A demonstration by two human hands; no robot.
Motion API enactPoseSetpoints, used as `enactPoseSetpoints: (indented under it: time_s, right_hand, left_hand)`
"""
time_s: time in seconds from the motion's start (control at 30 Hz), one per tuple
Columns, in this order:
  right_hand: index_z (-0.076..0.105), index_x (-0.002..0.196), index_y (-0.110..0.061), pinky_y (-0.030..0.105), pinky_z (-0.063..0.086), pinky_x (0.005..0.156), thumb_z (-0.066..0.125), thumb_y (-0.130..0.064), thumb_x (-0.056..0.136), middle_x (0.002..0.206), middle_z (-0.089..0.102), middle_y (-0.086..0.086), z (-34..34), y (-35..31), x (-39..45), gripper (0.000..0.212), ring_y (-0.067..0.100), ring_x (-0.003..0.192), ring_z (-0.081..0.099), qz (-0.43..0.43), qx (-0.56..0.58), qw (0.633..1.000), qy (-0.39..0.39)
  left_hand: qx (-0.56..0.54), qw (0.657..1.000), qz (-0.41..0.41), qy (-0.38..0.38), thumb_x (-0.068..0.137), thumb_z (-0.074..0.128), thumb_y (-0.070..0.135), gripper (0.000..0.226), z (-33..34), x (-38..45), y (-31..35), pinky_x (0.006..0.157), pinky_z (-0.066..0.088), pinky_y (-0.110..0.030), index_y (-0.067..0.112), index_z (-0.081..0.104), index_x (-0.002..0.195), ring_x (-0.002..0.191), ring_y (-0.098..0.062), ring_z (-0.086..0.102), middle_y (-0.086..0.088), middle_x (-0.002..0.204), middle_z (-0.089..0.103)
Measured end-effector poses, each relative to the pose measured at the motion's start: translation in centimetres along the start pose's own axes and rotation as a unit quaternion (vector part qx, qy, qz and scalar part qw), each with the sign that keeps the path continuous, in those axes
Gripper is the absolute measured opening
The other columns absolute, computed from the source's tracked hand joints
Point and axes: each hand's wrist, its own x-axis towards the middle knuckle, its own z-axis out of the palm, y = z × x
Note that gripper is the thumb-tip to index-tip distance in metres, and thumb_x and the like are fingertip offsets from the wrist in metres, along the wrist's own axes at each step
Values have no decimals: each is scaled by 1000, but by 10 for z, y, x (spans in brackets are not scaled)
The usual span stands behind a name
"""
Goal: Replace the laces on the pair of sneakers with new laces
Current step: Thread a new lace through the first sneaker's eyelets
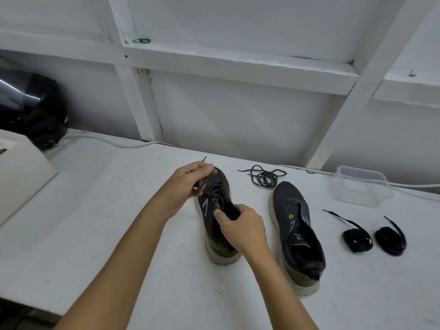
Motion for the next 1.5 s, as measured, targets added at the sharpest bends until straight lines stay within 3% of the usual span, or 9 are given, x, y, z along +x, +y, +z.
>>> enactPoseSetpoints:
  time_s: [0.13,0.27,0.5,0.73,0.9,1.03,1.27,1.4,1.5]
  right_hand:
    - [68,114,-38,21,44,77,65,-41,94,92,62,-22,-20,-15,8,21,2,89,55,-108,-8,994,-28]
    - [69,81,-21,26,45,70,56,-36,100,73,68,-13,-32,-35,30,28,5,69,59,-163,46,985,-46]
    - [64,100,-16,37,59,71,54,-26,100,76,75,-2,-53,-26,67,14,13,76,73,-15,227,973,34]
    - [70,90,-10,41,64,71,63,-22,93,60,72,3,-43,7,81,15,20,61,74,31,-100,994,-7]
    - [72,88,-10,31,60,69,74,-30,83,68,73,0,-34,12,77,20,19,67,71,41,-262,961,-82]
    - [71,107,-26,29,52,75,70,-16,87,103,67,-4,-34,7,75,23,18,92,65,-38,-250,963,-97]
    - [67,99,-9,35,64,66,43,-1,94,88,75,14,-33,-3,69,25,27,73,76,50,-144,964,-216]
    - [69,98,-14,19,51,53,44,-4,93,85,79,6,-38,-3,68,28,12,71,76,26,-198,944,-264]
    - [69,95,-20,20,51,56,53,-9,94,86,78,3,-41,0,75,19,10,70,72,1,-210,948,-239]
  left_hand:
    - [23,999,3,-45,99,58,30,20,1,-2,1,72,43,-26,16,72,93,69,-14,43,2,68,48]
    - [9,1000,6,-1,99,59,31,20,2,6,-2,74,44,-29,15,71,94,68,-12,49,3,71,52]
    - [199,964,18,174,93,68,34,31,-7,18,-44,94,46,-27,29,61,123,109,-6,58,13,118,63]
    - [418,902,94,53,95,64,17,31,-2,21,-70,104,42,-30,27,69,124,120,-15,51,5,129,59]
    - [461,875,112,93,94,64,25,11,-2,15,-73,91,48,-40,26,70,103,108,-14,53,12,113,65]
    - [463,877,83,98,90,64,32,2,-14,5,-78,85,46,-35,33,66,91,91,-6,54,18,86,65]
    - [478,873,-70,62,100,34,30,37,-25,7,-82,74,53,-39,12,66,95,82,-25,65,-6,84,70]
    - [514,850,-76,89,98,51,33,20,-26,16,-82,70,52,-30,24,68,97,84,-20,64,2,92,71]
    - [435,893,-13,112,96,61,33,15,-19,25,-81,78,54,-29,26,74,100,88,-12,66,9,95,73]
